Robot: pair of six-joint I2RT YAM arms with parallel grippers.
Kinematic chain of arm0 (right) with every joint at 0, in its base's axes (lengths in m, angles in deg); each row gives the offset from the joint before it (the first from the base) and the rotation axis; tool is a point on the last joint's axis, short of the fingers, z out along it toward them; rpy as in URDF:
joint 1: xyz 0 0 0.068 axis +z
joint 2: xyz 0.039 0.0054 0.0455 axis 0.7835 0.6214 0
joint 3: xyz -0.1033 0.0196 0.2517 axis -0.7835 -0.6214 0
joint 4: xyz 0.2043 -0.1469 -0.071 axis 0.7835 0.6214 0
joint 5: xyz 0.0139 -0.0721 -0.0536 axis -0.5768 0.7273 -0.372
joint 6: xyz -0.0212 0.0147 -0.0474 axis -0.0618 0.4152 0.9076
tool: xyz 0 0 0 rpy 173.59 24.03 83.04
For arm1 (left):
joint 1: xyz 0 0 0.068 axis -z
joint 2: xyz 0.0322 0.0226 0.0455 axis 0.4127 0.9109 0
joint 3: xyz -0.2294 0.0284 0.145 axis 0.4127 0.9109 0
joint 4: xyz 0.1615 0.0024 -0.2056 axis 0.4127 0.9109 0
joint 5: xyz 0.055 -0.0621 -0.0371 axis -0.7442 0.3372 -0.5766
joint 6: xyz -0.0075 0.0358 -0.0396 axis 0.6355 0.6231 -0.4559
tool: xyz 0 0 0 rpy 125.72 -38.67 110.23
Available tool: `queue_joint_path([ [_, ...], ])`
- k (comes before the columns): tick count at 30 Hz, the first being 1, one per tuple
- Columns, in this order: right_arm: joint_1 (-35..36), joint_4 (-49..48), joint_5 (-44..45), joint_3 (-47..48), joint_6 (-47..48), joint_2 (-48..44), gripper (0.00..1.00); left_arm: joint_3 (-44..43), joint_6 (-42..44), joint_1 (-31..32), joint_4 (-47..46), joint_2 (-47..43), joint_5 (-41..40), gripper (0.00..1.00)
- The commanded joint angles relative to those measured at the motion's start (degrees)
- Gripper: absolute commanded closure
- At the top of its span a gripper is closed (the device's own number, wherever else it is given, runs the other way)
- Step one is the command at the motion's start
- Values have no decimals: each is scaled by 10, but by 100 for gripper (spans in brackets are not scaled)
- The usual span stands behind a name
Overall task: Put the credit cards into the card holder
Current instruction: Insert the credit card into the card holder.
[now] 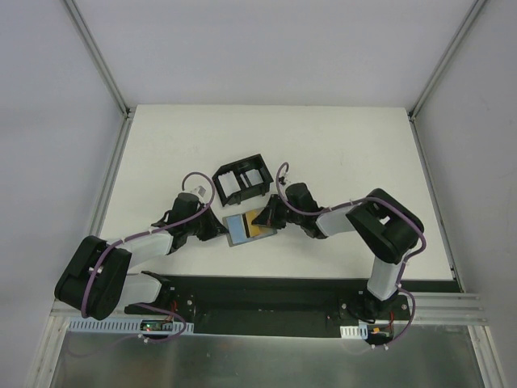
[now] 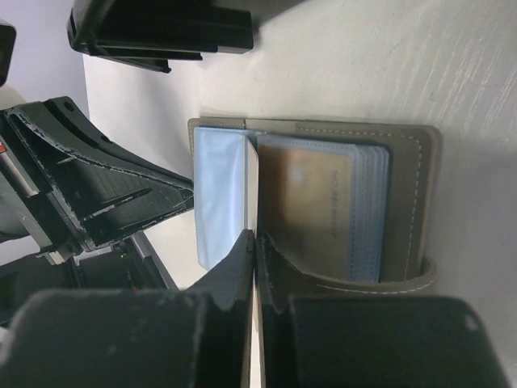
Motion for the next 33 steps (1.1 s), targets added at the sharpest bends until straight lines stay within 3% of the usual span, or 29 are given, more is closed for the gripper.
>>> queue_joint_path([
  [1,15,-20,29,-25,-25,-3,99,8,-7,-1,0,-3,7,100],
  [6,15,32,67,-36,-18,-33,99,5,-8,-1,0,-1,7,100],
  [15,9,41,96,-35,8,-43,98,9,-7,-1,0,-8,6,100],
  [25,-9,48,33,18,85,-61,98,9,-6,-1,2,-8,5,100],
  [33,-7,48,8,12,52,-19,99,10,-6,-1,0,-4,6,100],
])
